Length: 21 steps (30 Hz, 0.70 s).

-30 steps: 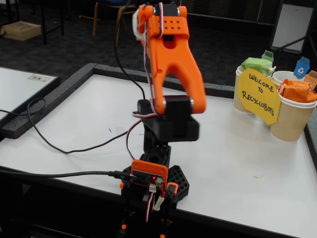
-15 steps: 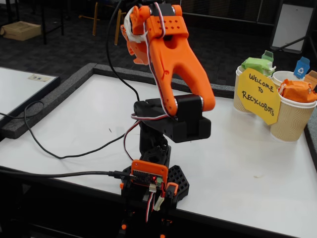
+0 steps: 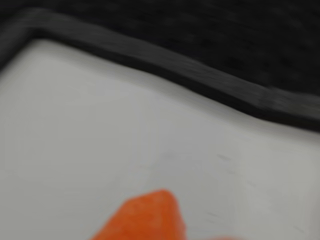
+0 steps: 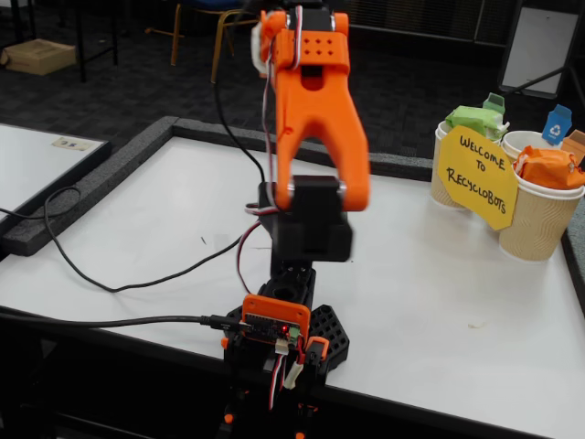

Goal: Sort rubbish by color.

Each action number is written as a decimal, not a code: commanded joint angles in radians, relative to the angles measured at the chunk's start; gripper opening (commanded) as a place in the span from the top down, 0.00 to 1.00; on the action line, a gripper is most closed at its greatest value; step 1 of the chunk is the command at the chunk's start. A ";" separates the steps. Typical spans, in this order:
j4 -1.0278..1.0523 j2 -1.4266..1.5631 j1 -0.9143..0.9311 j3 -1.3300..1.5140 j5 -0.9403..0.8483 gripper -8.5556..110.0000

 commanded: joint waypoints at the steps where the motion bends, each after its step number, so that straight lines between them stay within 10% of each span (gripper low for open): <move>1: -0.058 0.092 0.161 0.026 0.014 0.93; 21: -0.041 0.433 0.479 0.216 0.018 0.93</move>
